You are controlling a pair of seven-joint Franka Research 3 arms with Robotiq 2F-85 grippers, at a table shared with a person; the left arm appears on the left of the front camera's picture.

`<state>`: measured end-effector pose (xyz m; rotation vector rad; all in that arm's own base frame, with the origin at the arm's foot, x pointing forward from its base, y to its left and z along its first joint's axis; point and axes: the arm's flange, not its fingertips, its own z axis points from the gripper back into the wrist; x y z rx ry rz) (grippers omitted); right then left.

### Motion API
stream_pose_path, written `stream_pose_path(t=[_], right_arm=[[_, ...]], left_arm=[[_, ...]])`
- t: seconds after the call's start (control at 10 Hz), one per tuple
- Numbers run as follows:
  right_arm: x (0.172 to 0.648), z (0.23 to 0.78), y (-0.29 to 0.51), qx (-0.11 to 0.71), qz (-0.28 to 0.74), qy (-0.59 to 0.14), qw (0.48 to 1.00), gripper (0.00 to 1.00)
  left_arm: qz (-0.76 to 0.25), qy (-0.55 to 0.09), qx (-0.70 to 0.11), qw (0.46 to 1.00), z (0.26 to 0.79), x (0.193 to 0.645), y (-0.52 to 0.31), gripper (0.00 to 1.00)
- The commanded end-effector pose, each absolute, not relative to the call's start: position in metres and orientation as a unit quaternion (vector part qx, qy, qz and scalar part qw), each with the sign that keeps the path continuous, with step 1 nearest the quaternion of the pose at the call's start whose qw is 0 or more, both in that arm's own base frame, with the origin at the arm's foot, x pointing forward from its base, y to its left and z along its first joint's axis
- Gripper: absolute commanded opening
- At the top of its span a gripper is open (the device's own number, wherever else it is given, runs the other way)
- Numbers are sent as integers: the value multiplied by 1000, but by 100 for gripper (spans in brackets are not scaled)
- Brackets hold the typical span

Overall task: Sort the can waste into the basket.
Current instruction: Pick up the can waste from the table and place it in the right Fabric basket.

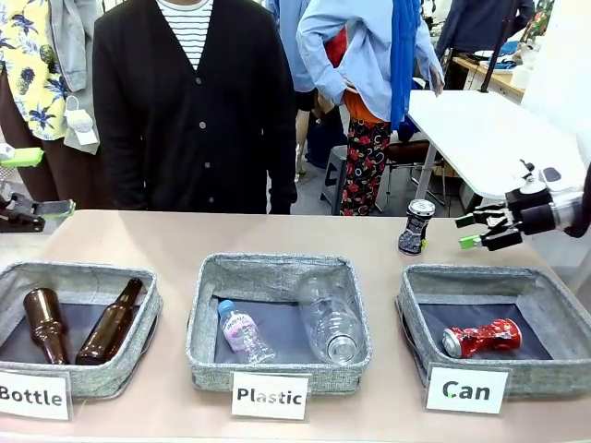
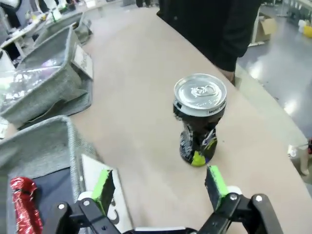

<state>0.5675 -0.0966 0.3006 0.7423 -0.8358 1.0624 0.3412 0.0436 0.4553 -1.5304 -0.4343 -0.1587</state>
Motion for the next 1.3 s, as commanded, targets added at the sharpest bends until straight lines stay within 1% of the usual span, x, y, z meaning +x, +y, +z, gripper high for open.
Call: stream_pose_path(t=[0.0, 0.2, 0.5, 0.7, 0.9, 1.2], right_arm=[[576, 290, -87, 305, 498, -414, 698, 100], [585, 281, -77, 304, 497, -428, 691, 100], [596, 264, -62, 287, 462, -473, 693, 100], [602, 255, -57, 287, 447, -479, 699, 100], [610, 250, -54, 287, 425, -501, 697, 100], [620, 246, -46, 311, 414, -504, 691, 100]], left_arm=[[-74, -194, -689, 695, 458, 340, 44, 100], [-74, -194, -689, 695, 458, 340, 44, 100], [-74, -194, -689, 695, 458, 340, 44, 100], [-74, -194, -689, 695, 458, 340, 44, 100], [-74, -194, -689, 695, 458, 340, 44, 100], [-74, -194, -689, 695, 458, 340, 44, 100]])
